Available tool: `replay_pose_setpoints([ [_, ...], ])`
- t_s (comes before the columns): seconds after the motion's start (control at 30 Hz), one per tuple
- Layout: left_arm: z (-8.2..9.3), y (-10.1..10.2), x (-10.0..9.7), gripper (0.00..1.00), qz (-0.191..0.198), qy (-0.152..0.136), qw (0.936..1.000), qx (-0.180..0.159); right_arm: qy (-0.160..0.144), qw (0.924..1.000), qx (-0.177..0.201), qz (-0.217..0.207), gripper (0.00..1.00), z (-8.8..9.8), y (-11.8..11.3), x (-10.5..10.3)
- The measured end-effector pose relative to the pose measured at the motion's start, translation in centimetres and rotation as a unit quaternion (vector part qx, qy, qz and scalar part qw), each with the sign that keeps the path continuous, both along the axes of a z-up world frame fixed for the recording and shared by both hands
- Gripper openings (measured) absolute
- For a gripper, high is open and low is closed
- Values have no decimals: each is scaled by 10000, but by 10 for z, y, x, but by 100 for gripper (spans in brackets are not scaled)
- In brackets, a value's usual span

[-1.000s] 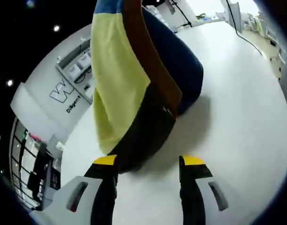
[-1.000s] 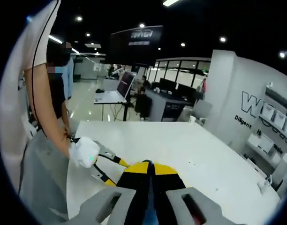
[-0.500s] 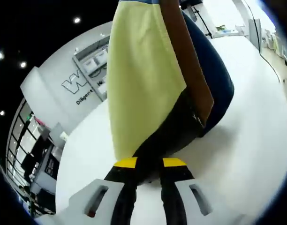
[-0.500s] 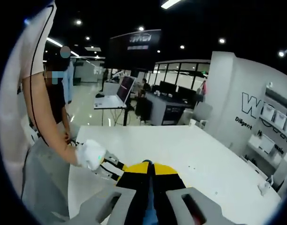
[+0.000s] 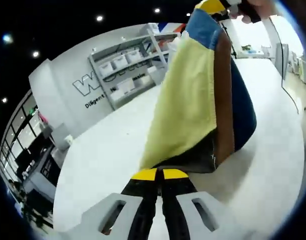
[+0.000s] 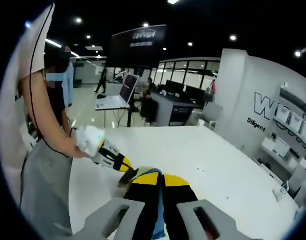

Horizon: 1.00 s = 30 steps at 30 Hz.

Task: Fold the garment on the visible template until the final outline fits inside the template.

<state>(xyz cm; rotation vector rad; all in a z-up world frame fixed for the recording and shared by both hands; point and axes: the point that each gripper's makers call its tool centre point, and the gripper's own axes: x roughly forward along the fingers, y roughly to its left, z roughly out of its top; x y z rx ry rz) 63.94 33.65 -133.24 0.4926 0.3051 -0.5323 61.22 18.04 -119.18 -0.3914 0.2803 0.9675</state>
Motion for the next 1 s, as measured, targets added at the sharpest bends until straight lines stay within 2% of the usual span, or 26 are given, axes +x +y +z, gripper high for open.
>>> replay_pose_setpoints([
  [0.27,34,17,0,7,-48,-99,9994,-317,252,9993,-165,-207,0,-29,-21,0],
  [0.47,53,14,-11,7,-312,-155,9986,-390,436,9984,-206,-303,0,-45,-31,-6],
  [0.6,57,9,-26,7,-588,-14,9973,-431,544,9978,-232,-292,0,-52,-37,-14],
  [0.63,56,6,-33,7,-724,129,9963,-451,554,9978,-234,-288,0,-52,-38,-15],
  [0.67,57,7,-36,7,-745,133,9962,-420,596,9976,-237,-273,0,-53,-39,-17],
  [0.73,56,1,-49,7,-1003,410,9925,-570,712,9970,-227,-212,0,-57,-42,-23],
  [0.77,58,5,-51,7,-959,388,9930,-567,742,9968,-237,-186,0,-58,-43,-26],
  [0.87,62,3,-62,7,-1068,652,9883,-868,998,9947,-237,-20,0,-66,-46,-40],
  [1.0,72,3,-76,7,-1269,901,9822,-1047,1366,9899,-167,355,0,-69,-44,-63],
])
